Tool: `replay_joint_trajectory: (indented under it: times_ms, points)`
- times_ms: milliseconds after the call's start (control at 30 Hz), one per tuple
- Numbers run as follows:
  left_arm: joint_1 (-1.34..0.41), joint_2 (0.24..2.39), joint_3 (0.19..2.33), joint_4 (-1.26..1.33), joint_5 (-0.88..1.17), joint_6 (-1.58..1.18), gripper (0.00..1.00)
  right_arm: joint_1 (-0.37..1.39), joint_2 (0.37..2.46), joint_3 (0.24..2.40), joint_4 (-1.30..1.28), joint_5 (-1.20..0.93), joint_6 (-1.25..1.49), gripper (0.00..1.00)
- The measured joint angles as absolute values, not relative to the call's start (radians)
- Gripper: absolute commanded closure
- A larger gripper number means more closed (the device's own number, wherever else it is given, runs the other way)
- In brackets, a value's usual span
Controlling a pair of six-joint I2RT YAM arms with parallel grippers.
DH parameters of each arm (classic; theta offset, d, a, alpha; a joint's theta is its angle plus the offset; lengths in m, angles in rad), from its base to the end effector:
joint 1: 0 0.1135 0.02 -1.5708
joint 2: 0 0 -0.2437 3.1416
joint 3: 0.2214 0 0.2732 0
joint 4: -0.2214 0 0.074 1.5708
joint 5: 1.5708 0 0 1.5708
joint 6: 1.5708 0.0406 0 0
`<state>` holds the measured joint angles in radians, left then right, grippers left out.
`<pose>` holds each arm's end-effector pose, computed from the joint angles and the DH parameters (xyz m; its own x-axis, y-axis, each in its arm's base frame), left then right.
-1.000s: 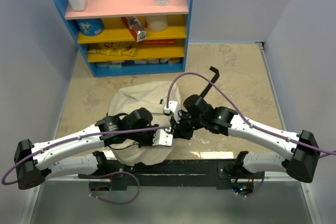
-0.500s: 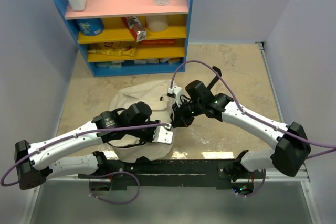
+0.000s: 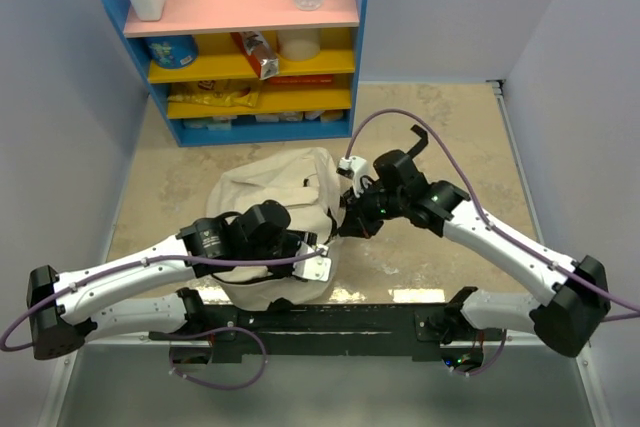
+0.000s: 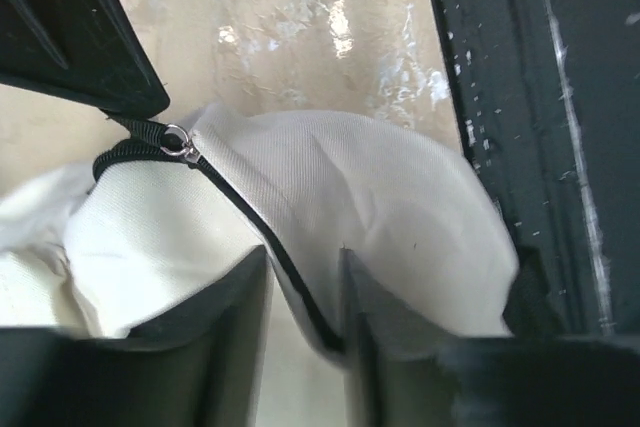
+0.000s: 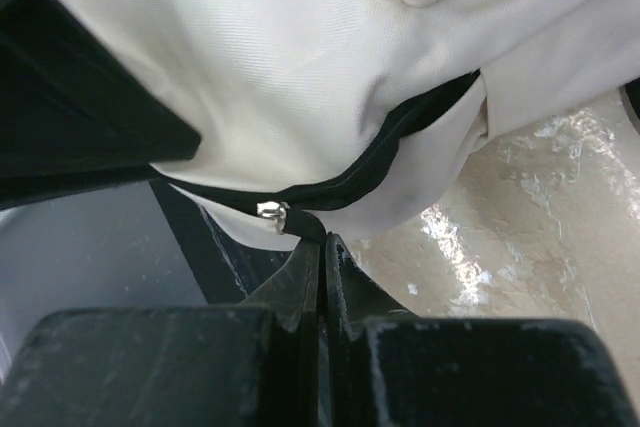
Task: Pack the student bag
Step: Zip the student bag at the center of the board.
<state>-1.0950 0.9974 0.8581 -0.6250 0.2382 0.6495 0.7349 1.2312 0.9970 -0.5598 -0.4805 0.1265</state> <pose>0.1023 -0.2195 0.2621 0.3172 0.6675 -0.6736 0.9418 -0.1382 0.3065 0.2019 0.2078 0.2613 -0.6302 -0.4188 -0.6538 -0.7615 0.4974 0.4154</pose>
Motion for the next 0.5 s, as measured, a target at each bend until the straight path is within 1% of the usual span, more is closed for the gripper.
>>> replay_joint_trajectory:
  times_ms: [67,233,300,333,367,400,433,500]
  points:
    - [-1.098,1.006,0.866,-0.622,0.232,0.647,0.32,0.752,1.184,0.970,-0.536,-0.457,0.164,1.00]
    - [-1.108,1.039,0.891,-0.617,0.249,0.618,0.32,0.904,1.158,0.864,-0.429,-0.407,0.288,1.00]
    - [-1.110,1.045,0.891,-0.613,0.265,0.600,0.36,0.937,1.164,0.825,-0.395,-0.402,0.325,1.00]
    - [-1.110,1.048,0.891,-0.609,0.272,0.588,0.40,0.945,1.166,0.803,-0.379,-0.398,0.345,1.00]
    - [-1.110,1.050,0.891,-0.606,0.281,0.580,0.51,0.948,1.166,0.792,-0.373,-0.392,0.358,1.00]
    - [-1.110,1.053,0.891,-0.603,0.289,0.569,0.56,0.949,1.165,0.783,-0.367,-0.386,0.372,1.00]
    - [-1.110,1.056,0.891,-0.601,0.303,0.558,0.63,0.949,1.164,0.781,-0.364,-0.382,0.383,1.00]
    - [-1.113,1.061,0.889,-0.598,0.329,0.540,0.64,0.949,1.157,0.781,-0.361,-0.375,0.394,1.00]
